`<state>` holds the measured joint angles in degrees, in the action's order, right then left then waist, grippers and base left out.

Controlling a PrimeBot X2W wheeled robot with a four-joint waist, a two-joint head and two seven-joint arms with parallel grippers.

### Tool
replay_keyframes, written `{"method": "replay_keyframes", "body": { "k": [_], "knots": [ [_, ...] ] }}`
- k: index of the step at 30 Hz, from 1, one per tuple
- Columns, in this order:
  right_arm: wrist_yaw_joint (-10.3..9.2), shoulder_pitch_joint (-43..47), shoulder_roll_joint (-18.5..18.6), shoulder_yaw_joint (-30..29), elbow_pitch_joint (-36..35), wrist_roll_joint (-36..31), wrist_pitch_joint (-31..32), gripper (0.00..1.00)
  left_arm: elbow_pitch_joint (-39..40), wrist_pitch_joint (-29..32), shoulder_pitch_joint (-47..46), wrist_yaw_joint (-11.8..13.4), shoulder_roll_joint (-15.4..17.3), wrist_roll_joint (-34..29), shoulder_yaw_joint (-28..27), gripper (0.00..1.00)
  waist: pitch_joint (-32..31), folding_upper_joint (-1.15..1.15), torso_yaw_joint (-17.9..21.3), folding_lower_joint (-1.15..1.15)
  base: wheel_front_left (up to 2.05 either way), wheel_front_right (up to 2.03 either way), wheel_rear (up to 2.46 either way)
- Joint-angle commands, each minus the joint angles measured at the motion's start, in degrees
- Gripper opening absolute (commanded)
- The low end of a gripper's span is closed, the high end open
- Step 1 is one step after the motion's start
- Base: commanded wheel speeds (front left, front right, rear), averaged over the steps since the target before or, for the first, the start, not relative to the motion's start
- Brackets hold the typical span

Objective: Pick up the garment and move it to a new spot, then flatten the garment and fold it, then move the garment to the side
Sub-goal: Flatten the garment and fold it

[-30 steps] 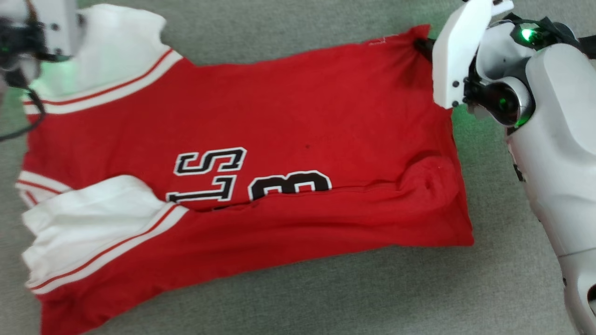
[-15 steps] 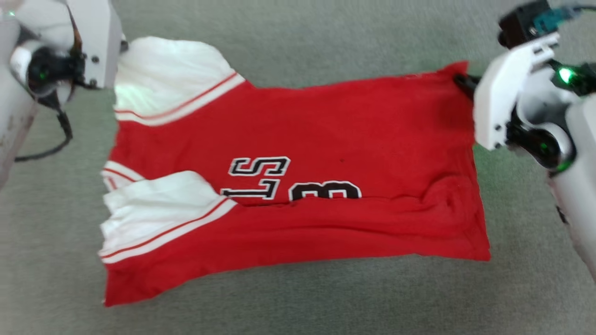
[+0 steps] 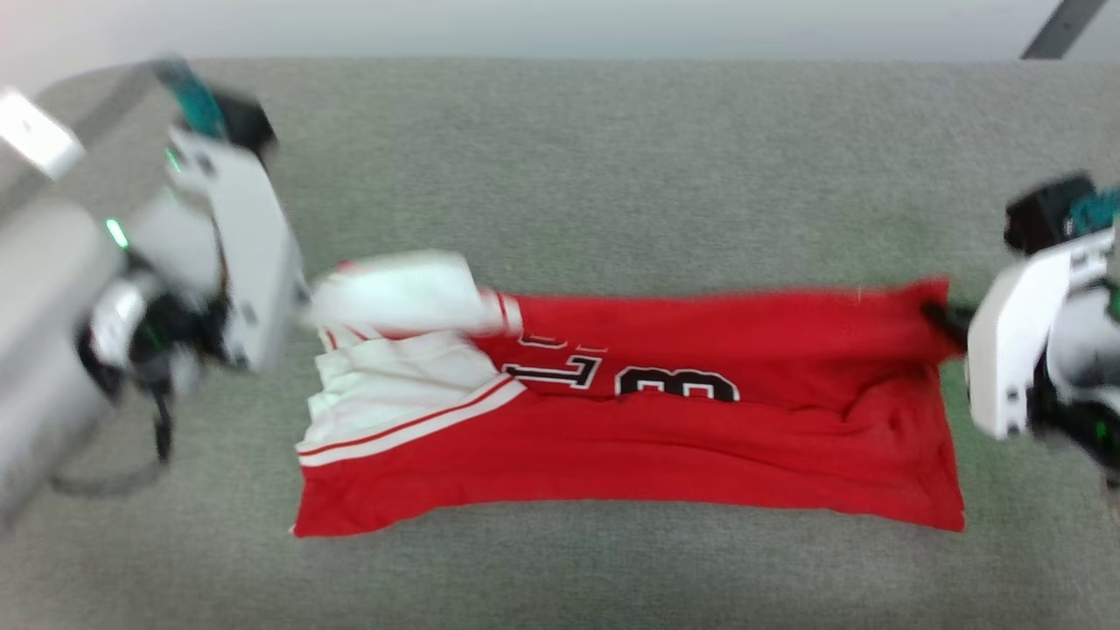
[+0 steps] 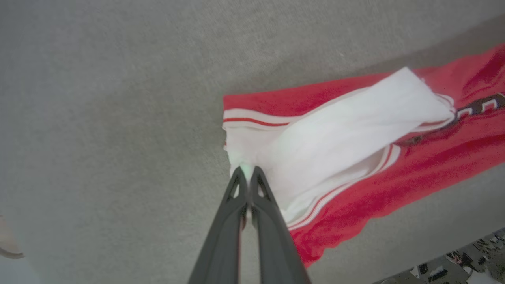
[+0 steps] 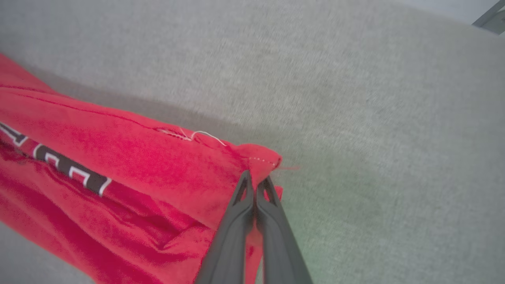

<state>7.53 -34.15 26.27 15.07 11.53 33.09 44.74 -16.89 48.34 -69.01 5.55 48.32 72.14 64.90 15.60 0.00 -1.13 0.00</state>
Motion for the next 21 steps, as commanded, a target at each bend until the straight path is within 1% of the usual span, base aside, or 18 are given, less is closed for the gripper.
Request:
{"method": "replay_keyframes", "body": {
  "k": [1, 4, 6, 9, 11, 12, 13, 14, 15, 16, 21],
  "knots": [
    [-0.09, 2.18, 0.03, -0.98, -0.99, 0.0, 0.86, 0.0, 2.58, 0.72, 2.13, 1.25, 0.61, 0.67, 0.6, 0.0, -1.18, 0.0, -1.37, 0.0, 0.0, 0.0, 0.0],
    [-0.09, 6.75, -0.98, -2.76, -3.41, 0.04, 3.93, 0.0, 8.57, 1.23, 5.86, 4.6, 2.36, 1.89, 1.41, 0.0, -1.12, 0.0, -1.54, 0.0, 0.0, 0.0, 0.0],
    [-0.09, 8.47, -1.22, -3.67, -4.5, -0.57, 4.81, 0.0, 10.66, 0.83, 8.19, 6.03, 2.69, 2.59, 2.01, 0.0, -1.03, 0.0, -1.48, 0.0, 0.0, 0.0, 0.0],
    [-0.09, 10.11, -2.84, -4.19, -4.81, -1.28, 5.67, 0.0, 10.46, -0.58, 10.66, 6.54, 1.7, 3.35, 2.48, 0.0, -1.04, 0.0, -1.16, 0.0, 0.0, 0.0, 0.0],
    [-0.09, 10.34, -4.04, -4.54, -3.92, -1.73, 5.84, 0.0, 8.64, -1.62, 12.06, 6.18, 1.07, 3.55, 2.79, 0.0, -1.26, 0.0, -0.8, 0.0, 0.0, 0.0, 0.0],
    [-0.09, 10.17, -4.51, -4.54, -3.64, -2.08, 5.52, 0.33, 7.62, -2.04, 12.48, 5.96, 0.63, 3.55, 2.95, 0.0, -1.41, 0.0, -0.69, 0.0, 0.0, 0.0, 0.0],
    [-0.09, 9.94, -4.84, -4.38, -3.3, -2.29, 5.19, 0.7, 6.8, -2.66, 12.61, 5.32, 0.18, 2.91, 3.18, 0.18, -1.57, 0.0, -0.6, 0.0, 0.0, 0.0, 0.0],
    [-0.09, 9.9, -5.22, -4.17, -2.88, -2.44, 5.26, 1.0, 5.88, -3.63, 12.84, 4.88, -0.45, 3.1, 2.93, 0.42, -1.79, 0.0, -0.51, 0.0, 0.0, 0.0, 0.0],
    [-0.09, 9.91, -5.59, -4.24, -2.55, -2.29, 5.06, 1.0, 4.96, -4.65, 13.27, 4.41, -1.04, 3.47, 2.58, 0.73, -2.07, 0.0, -0.46, 0.0, 0.0, 0.0, 0.0],
    [-0.09, 9.93, -5.97, -4.46, -2.33, -1.97, 4.9, 1.0, 4.14, -5.44, 13.7, 4.03, -1.45, 3.69, 2.4, 1.0, -2.4, 0.0, -0.43, 0.0, 0.0, 0.0, 0.0],
    [-0.09, 11.29, -6.28, -5.61, -2.63, -0.08, 5.06, 1.0, 2.79, -8.53, 14.75, 2.75, -1.72, 3.61, 1.74, 1.0, -4.81, 0.0, -0.73, 0.0, 0.0, 0.0, 0.0]
  ]
}}
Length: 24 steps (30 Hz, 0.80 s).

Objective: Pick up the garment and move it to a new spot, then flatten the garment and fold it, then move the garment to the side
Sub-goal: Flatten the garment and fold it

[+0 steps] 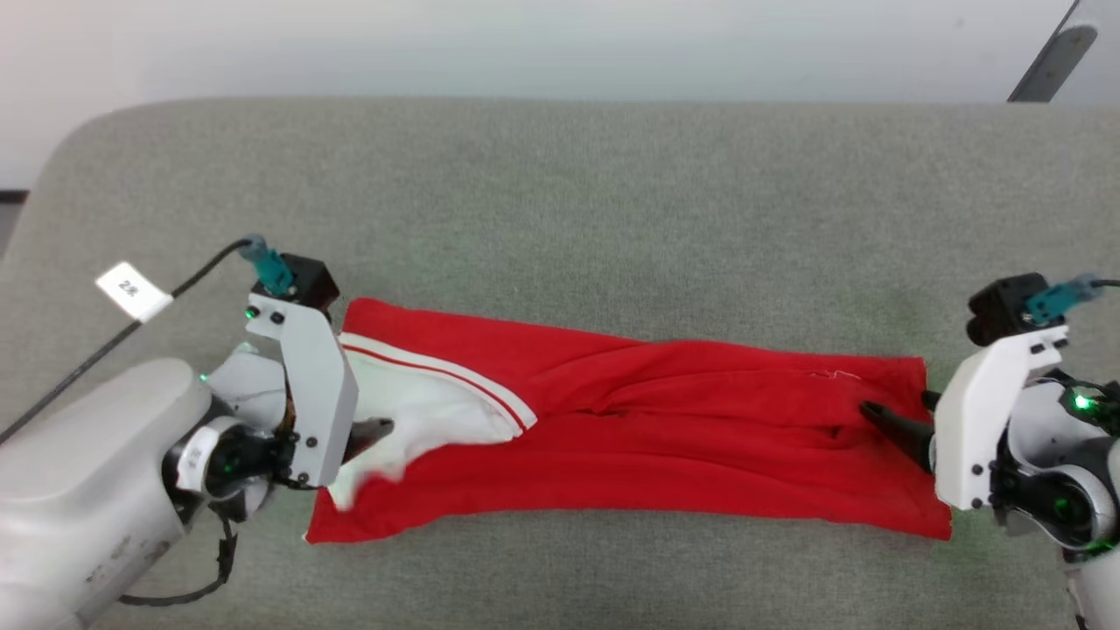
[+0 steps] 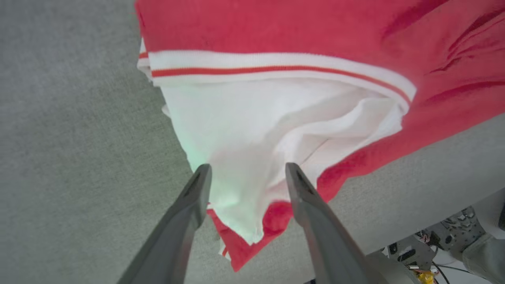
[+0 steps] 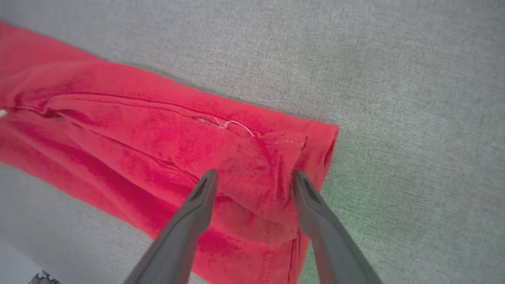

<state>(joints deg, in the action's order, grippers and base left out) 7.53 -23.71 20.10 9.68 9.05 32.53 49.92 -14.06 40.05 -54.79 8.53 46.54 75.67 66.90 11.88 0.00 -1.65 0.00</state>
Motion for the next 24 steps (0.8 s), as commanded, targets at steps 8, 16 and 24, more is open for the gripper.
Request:
{"method": "replay_keyframes", "body": {
  "k": [8, 16, 24],
  "knots": [
    [-0.09, 4.4, -1.2, -6.99, -0.17, 0.83, 0.88, 1.0, 2.25, -13.43, 4.68, -1.66, 1.61, -2.95, -2.63, 1.0, -4.56, 0.0, -1.74, 0.0, 0.0, 0.0, 0.0],
    [-0.09, 5.92, -2.25, -12.47, 2.44, -0.61, 2.1, 1.0, 2.07, -34.94, 11.48, -0.13, 1.67, -8.85, -5.37, 1.0, -6.08, 0.0, -4.58, 0.0, 0.0, 0.0, 0.0],
    [-0.09, 4.8, -2.12, -15.62, 7.88, -3.37, 3.58, 1.0, 1.45, -52.87, 19.11, 5.19, 0.69, -10.57, -10.05, 1.0, -5.87, 0.0, -8.24, 0.0, 0.0, 0.0, 0.0]
  ]
}}
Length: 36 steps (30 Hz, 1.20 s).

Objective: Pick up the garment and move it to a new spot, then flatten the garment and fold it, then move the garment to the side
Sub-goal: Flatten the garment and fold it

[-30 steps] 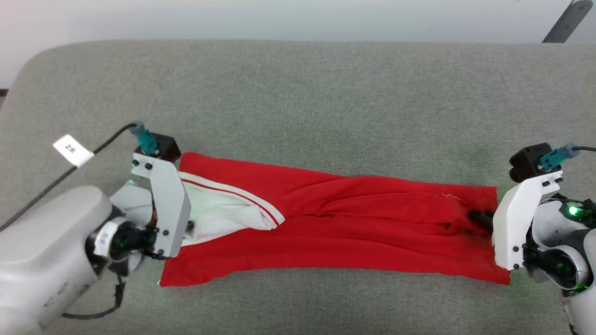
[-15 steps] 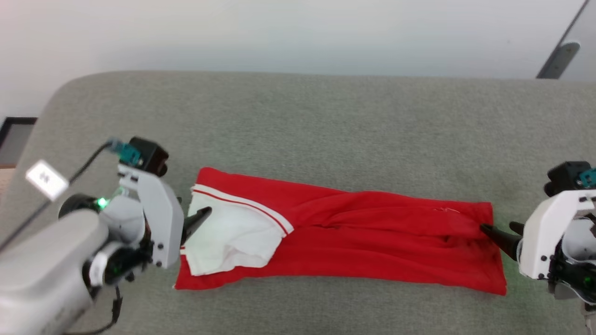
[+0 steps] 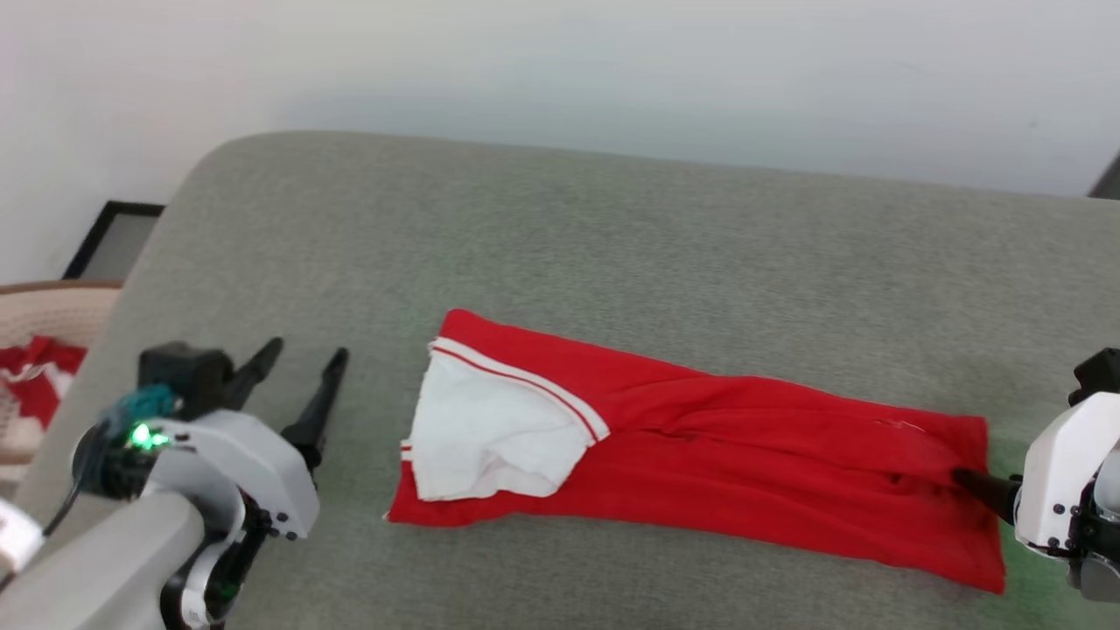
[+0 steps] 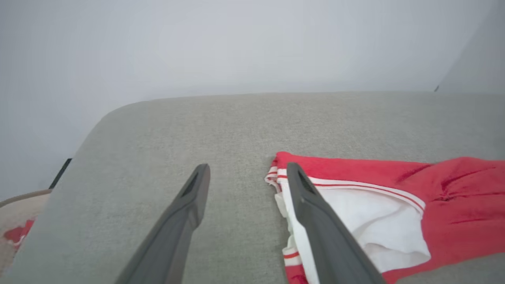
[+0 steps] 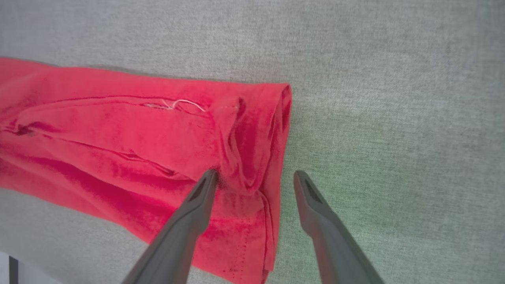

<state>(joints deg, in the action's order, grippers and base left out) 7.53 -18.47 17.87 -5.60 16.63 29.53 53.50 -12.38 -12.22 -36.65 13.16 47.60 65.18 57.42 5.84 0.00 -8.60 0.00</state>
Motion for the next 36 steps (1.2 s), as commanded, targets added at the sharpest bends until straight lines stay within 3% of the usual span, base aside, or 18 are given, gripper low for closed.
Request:
{"method": "replay_keyframes", "body": {
  "k": [1, 4, 7, 13, 14, 15, 16, 26, 36],
  "knots": [
    [-0.09, -0.85, 0.1, -0.56, 0.92, -0.59, 0.03, 1.0, -0.36, -1.55, 2.01, 1.22, -0.74, 0.1, -1.5, 1.0, 0.29, 0.0, -1.72, 0.0, 0.0, 0.0, 0.0],
    [-0.09, -1.41, 0.01, -1.16, 3.49, -1.15, 0.05, 1.0, -0.77, -2.86, 4.96, 3.32, -1.93, -1.0, -5.59, 1.0, 0.64, 0.0, -2.98, 0.0, 0.0, 0.0, 0.0],
    [-0.09, -2.32, -0.1, -1.74, 6.17, -1.65, -0.48, 1.0, 0.55, -2.96, 8.86, 4.72, -4.21, -5.64, -13.54, 1.0, 1.05, 0.0, -4.22, 0.0, 0.0, 0.0, 0.0],
    [-0.08, -3.4, -1.51, -1.06, 12.14, -1.14, -0.15, 1.0, 2.29, -2.96, 19.2, 3.16, -10.26, -14.91, -28.32, 1.0, 1.48, 0.0, -5.8, 0.0, 0.0, 0.0, 0.0],
    [-0.07, -3.4, -1.85, -0.61, 12.91, -1.1, 0.17, 0.87, 2.19, -2.96, 20.68, 2.49, -11.19, -16.1, -30.0, 1.0, 1.51, 0.0, -5.95, 0.0, 0.0, 0.0, 0.0],
    [-0.06, -3.46, -2.04, -0.19, 13.62, -1.14, 0.42, 0.49, 2.22, -2.96, 21.73, 1.73, -12.0, -17.74, -31.63, 1.0, 1.59, 0.0, -6.09, 0.0, 0.0, 0.0, 0.0],
    [-0.05, -3.59, -2.25, 0.16, 14.02, -1.21, 0.22, 0.0, 2.39, -2.96, 22.57, 0.95, -12.89, -19.14, -33.56, 1.0, 1.66, 0.0, -6.15, 0.0, 0.0, 0.0, 0.0],
    [-0.09, -5.36, -1.42, -0.05, 16.9, 0.4, -1.98, 0.0, 1.65, -2.97, 28.18, -5.45, -21.06, -29.16, -46.45, 1.0, 2.18, 0.0, -5.46, 0.0, 0.0, 0.0, 0.0],
    [-0.16, -6.26, 3.59, -2.44, 17.61, -0.93, -4.21, 0.0, 0.7, -2.98, 29.37, -10.3, -25.12, -34.97, -51.02, 1.0, 2.35, 0.0, -3.27, 0.0, 0.0, 0.0, 0.0]
  ]
}}
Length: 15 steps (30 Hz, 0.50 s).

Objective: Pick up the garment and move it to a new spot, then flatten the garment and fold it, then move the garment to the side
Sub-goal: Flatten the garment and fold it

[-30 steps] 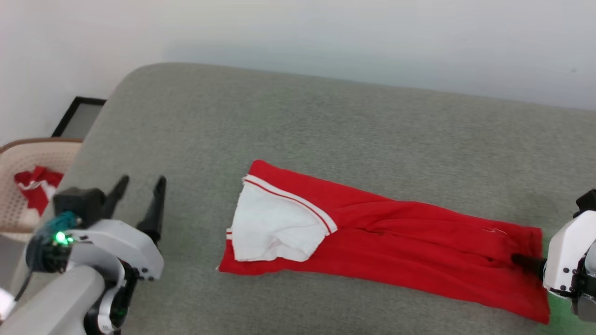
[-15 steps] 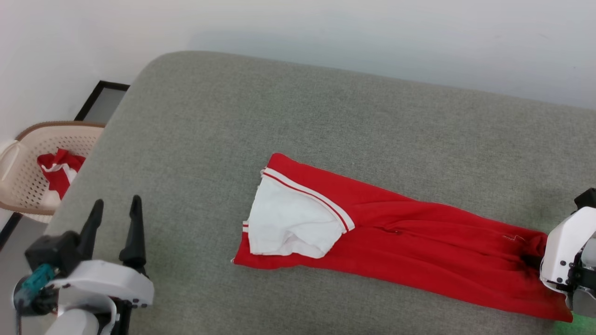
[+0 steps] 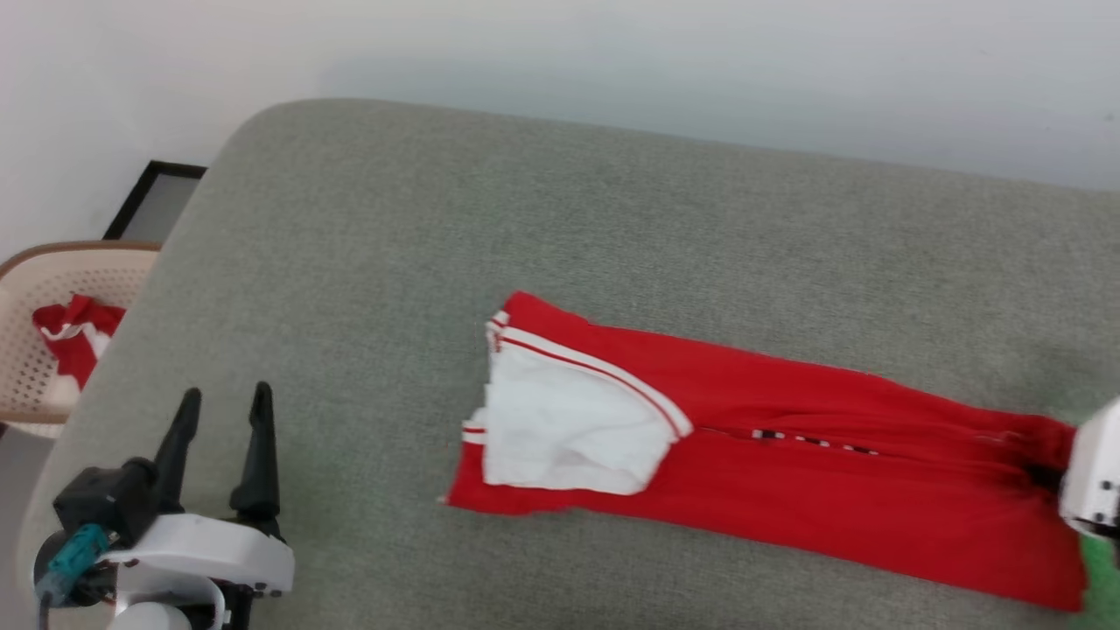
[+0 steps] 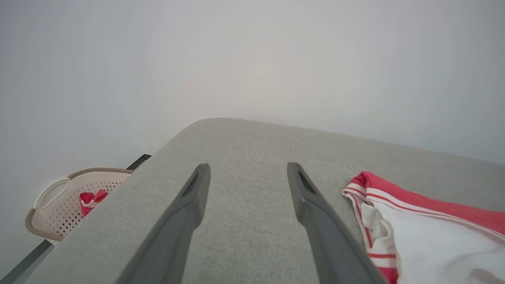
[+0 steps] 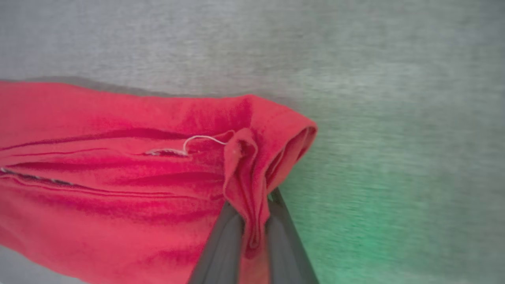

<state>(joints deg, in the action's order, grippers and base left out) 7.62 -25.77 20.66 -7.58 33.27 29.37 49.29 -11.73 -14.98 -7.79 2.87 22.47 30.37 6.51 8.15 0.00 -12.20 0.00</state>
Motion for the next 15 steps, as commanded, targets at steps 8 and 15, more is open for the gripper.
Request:
{"method": "replay_keyframes", "body": {
  "k": [8, 15],
  "knots": [
    [-0.22, 0.24, 5.84, -3.7, 2.5, -3.04, -1.53, 0.0, -0.67, -0.22, 0.02, -2.5, -2.06, -3.22, -2.22, 1.0, 0.24, 0.0, 3.41, 0.0, 0.0, 0.0, 0.0],
    [-0.19, -1.88, 7.74, -3.38, 3.92, -4.14, -1.92, 0.0, -1.29, -0.22, -0.92, -4.05, -3.17, -4.79, -4.03, 1.0, 0.48, 0.0, 6.2, 0.0, 0.0, 0.0, 0.0]
  ]
}}
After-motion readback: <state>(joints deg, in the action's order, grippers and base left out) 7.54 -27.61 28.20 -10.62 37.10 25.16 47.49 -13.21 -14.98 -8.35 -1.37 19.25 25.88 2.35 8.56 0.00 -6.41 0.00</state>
